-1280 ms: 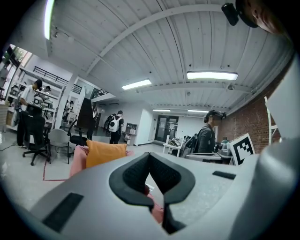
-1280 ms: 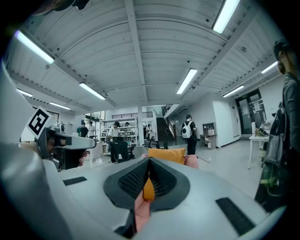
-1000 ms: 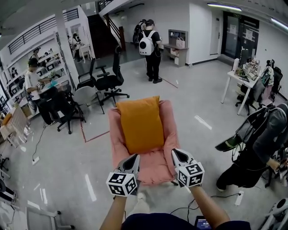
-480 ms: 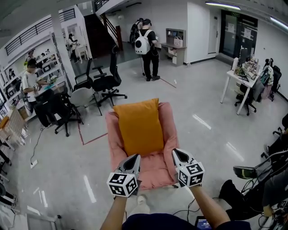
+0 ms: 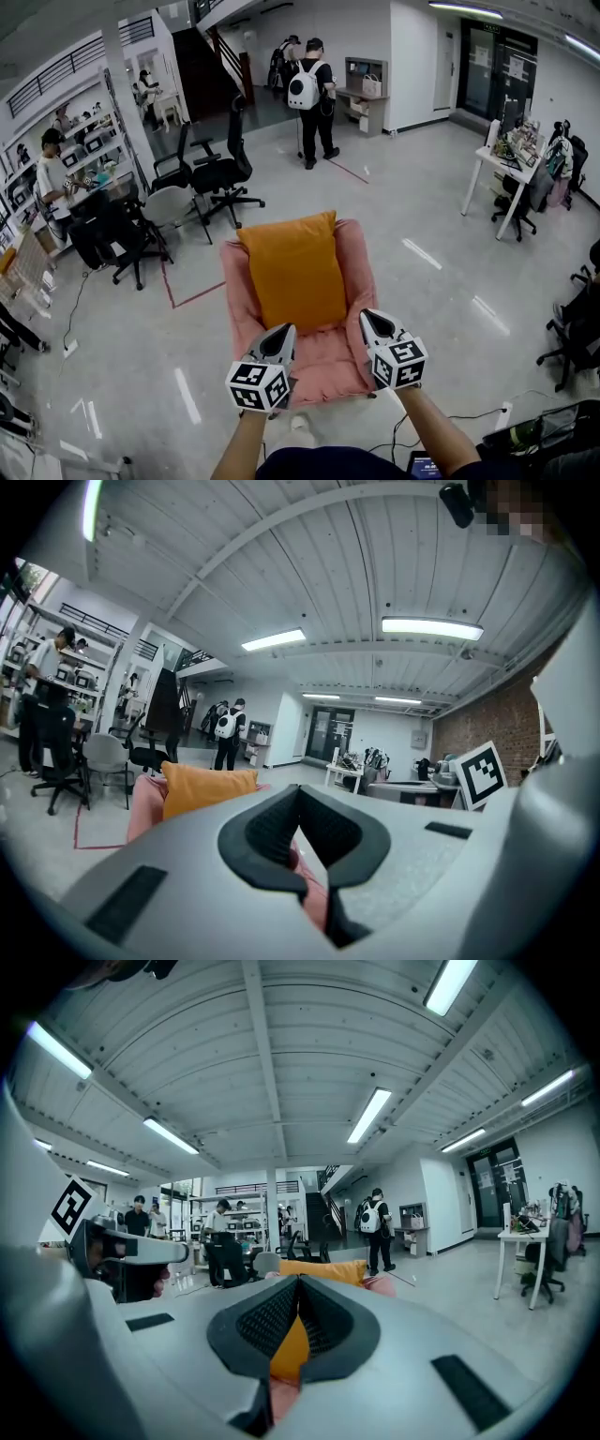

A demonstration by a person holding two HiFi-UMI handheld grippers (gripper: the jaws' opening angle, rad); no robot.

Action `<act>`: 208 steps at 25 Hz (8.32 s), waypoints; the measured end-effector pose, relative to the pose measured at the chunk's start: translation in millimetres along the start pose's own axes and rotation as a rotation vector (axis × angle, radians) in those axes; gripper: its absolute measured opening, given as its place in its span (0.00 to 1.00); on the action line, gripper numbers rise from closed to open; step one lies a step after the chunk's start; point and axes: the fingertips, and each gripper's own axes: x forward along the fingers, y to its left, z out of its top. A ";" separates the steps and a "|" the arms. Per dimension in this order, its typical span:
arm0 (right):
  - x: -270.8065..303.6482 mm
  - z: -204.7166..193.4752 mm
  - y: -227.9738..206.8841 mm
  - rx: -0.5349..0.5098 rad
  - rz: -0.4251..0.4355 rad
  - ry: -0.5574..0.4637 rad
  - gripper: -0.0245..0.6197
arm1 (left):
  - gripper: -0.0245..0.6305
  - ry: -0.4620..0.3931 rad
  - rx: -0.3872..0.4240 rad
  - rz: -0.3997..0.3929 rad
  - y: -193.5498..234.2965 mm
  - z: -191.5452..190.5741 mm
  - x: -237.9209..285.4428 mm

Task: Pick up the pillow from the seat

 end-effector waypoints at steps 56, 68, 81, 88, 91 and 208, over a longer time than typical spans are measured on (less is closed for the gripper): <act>182.5 20.2 -7.3 0.023 -0.111 0.062 0.07 | 0.04 0.062 -0.055 -0.095 166.3 28.4 99.9; 199.7 19.4 -30.5 0.034 -0.109 0.076 0.07 | 0.04 0.081 -0.069 -0.082 174.1 25.7 124.0; 253.7 -0.5 -73.7 0.047 -0.048 0.140 0.07 | 0.04 0.121 -0.099 -0.024 201.8 9.0 177.3; 282.9 -7.2 -85.1 0.061 -0.022 0.165 0.07 | 0.04 0.150 -0.109 0.003 224.2 1.7 196.1; 295.5 -12.7 -93.2 0.070 -0.014 0.179 0.07 | 0.04 0.176 -0.122 0.022 233.5 -5.3 207.8; 410.4 -65.3 -134.6 0.047 0.165 0.403 0.12 | 0.07 0.378 -0.100 0.290 349.8 -52.2 271.2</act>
